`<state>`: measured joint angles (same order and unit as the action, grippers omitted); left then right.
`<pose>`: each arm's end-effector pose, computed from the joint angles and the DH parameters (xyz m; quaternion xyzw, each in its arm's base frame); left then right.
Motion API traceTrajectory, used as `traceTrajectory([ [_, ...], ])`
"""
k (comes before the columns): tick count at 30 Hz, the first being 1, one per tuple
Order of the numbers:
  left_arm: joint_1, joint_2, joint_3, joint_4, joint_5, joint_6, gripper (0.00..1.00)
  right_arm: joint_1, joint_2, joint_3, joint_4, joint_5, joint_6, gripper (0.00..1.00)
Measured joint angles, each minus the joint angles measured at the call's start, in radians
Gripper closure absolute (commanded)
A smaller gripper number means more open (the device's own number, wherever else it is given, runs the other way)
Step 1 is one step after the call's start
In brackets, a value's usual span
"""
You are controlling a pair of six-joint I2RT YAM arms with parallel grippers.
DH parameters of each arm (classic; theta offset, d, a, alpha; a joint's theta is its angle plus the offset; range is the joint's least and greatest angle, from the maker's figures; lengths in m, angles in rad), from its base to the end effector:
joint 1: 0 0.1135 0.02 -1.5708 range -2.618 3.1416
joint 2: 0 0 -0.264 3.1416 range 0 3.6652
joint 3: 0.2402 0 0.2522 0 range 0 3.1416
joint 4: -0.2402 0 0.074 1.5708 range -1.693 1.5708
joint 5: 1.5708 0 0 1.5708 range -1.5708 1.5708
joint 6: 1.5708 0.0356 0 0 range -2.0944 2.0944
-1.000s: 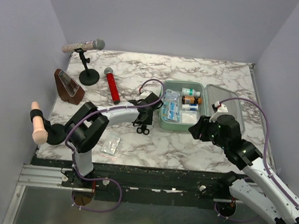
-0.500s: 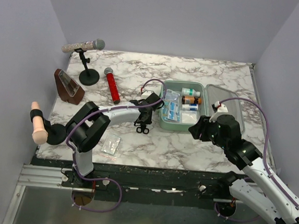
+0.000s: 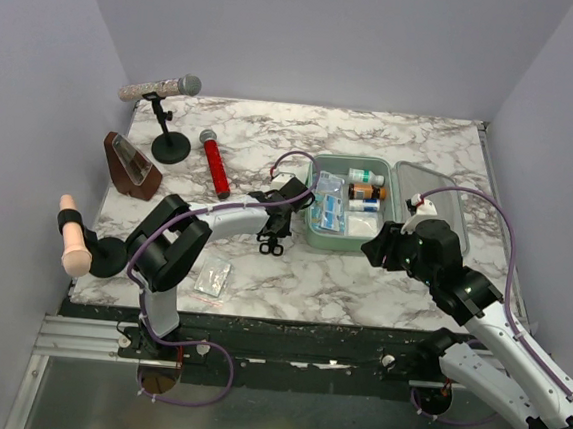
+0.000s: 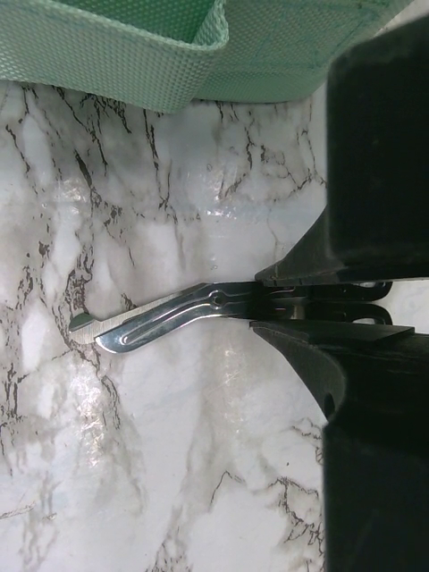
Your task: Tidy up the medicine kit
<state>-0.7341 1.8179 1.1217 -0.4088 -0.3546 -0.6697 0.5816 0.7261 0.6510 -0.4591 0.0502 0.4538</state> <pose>0.2750 -0.2315 0.1625 -0.0098 0.9586 -0.0156 0.2843 0.1394 0.0895 0.2745 -0.0430 0.8674 0.2261 0.4411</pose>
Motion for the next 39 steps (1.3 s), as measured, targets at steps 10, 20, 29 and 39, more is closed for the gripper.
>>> traceTrajectory([
  [10,0.000,0.000,0.000,0.000,0.000,0.003,1.00,0.000,0.000,0.000,0.000,0.000,0.001,0.43],
  [20,0.000,-0.005,0.000,-0.014,0.000,0.003,1.00,0.000,-0.001,-0.002,0.000,0.000,0.002,0.43],
  [29,0.002,-0.042,0.000,-0.084,-0.002,0.003,1.00,0.000,-0.001,-0.006,0.000,0.000,0.002,0.43],
  [39,0.002,-0.104,0.017,-0.117,-0.009,0.006,1.00,0.000,-0.001,-0.006,0.000,0.000,0.002,0.43],
])
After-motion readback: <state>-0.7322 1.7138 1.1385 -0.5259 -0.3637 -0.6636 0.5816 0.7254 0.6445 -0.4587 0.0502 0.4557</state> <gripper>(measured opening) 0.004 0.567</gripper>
